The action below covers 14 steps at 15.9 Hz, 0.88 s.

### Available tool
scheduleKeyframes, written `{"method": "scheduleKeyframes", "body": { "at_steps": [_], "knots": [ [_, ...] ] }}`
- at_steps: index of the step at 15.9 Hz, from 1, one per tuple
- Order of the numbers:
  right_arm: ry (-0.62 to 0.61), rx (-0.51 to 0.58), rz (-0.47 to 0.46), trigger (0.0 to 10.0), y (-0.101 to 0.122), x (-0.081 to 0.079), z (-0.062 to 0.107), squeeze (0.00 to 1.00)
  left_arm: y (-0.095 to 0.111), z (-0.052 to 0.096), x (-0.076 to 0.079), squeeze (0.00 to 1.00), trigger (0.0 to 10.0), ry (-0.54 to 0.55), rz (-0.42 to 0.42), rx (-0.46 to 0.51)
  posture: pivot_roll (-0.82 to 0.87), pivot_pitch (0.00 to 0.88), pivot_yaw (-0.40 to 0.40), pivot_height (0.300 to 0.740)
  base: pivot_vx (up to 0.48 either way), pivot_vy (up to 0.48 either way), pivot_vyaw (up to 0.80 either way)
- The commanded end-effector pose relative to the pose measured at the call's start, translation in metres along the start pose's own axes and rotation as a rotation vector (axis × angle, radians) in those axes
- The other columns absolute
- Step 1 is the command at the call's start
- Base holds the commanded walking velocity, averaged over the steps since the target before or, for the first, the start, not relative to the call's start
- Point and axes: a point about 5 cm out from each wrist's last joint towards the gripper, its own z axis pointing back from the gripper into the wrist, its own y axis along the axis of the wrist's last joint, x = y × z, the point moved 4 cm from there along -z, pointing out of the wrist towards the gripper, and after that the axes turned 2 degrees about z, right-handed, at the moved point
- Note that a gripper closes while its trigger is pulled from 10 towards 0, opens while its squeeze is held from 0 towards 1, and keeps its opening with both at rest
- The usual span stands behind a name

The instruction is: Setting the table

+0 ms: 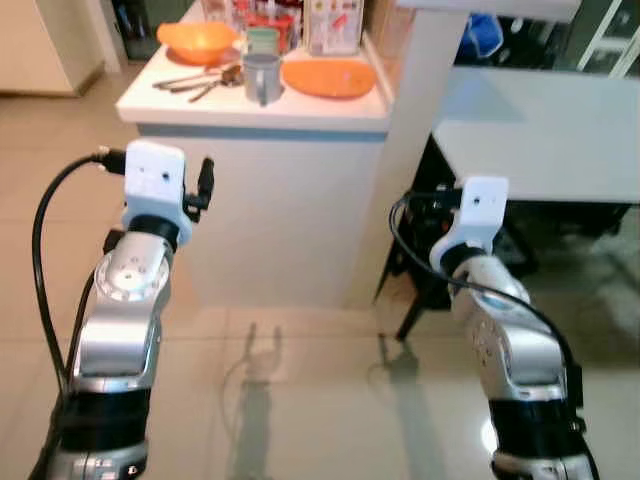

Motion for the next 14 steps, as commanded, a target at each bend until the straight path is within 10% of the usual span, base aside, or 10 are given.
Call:
{"method": "scheduleKeyframes", "body": {
  "at_steps": [1,14],
  "knots": [
    [-0.03,0.003,-0.01,10.0,-0.0001,0.0064,0.001,0.0,0.0041,-0.0037,0.0095,0.0,10.0,-0.044,0.0,0.013,0.05,0.0,-0.017,0.74,0.0,0.42,-0.41],
    [-0.021,0.004,-0.012,10.0,0.001,0.0057,-0.0006,0.0,0.0004,0.0001,0.0156,0.0,10.0,-0.055,0.008,0.016,0.07,0.0,-0.044,0.74,0.0,0.419,-0.25]
  ]
}}
